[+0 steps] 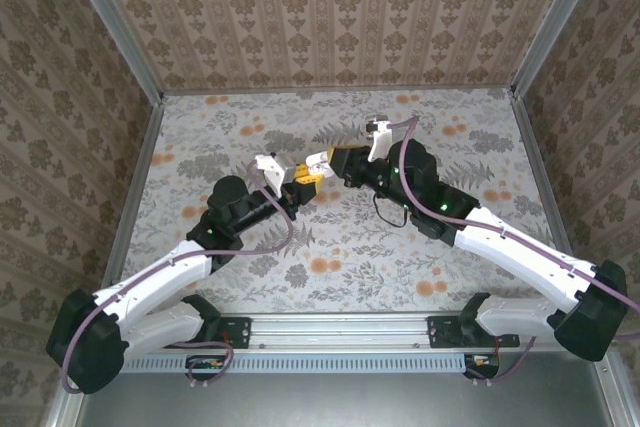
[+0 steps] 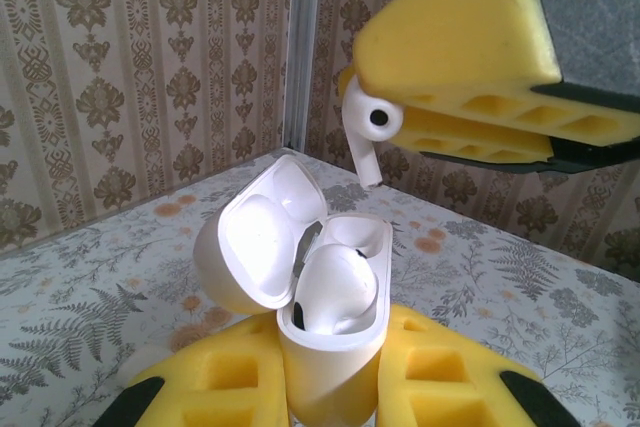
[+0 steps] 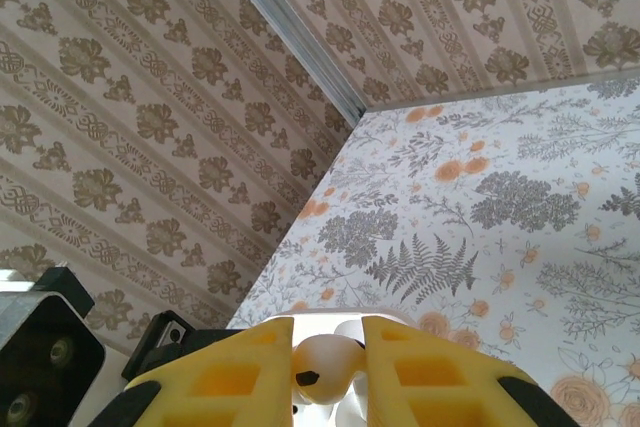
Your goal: Insert the wireless bluetooth earbuds into the charging case
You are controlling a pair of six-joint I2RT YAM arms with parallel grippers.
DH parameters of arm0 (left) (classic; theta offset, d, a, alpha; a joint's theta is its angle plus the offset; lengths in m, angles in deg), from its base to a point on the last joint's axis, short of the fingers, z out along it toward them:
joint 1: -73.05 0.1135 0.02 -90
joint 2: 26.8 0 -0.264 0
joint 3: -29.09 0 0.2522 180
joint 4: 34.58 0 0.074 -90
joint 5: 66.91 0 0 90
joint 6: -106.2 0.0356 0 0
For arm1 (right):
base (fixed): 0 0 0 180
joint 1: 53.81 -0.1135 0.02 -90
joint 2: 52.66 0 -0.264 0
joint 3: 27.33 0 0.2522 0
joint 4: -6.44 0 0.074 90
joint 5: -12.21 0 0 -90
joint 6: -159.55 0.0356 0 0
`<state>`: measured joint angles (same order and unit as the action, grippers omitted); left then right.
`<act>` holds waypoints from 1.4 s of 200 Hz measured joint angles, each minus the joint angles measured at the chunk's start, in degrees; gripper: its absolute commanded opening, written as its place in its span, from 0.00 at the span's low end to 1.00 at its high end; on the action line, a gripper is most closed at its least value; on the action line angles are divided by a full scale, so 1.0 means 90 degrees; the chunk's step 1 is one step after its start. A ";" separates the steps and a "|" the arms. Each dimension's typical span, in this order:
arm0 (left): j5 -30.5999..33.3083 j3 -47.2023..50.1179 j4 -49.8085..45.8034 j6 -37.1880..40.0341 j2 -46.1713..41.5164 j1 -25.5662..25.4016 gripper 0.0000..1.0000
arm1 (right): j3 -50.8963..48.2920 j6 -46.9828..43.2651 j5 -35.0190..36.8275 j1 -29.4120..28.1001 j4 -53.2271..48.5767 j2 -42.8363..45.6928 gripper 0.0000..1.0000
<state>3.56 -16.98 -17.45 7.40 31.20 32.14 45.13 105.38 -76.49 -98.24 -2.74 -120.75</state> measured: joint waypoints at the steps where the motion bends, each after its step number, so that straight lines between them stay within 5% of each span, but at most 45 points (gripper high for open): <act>1: 0.0000 0.0000 -0.0002 0.0000 0.0000 0.0000 0.00 | -0.0002 0.0000 -0.0002 0.0000 0.0002 -0.0002 0.21; 280: 0.0102 0.0000 -0.0202 0.0000 -0.0131 -0.0007 0.00 | -0.0316 0.0046 -0.0027 -0.0053 0.0143 -0.0119 0.27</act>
<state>4.48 -16.98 -19.26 7.40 30.02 32.08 42.29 105.80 -76.73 -98.72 -1.45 -121.82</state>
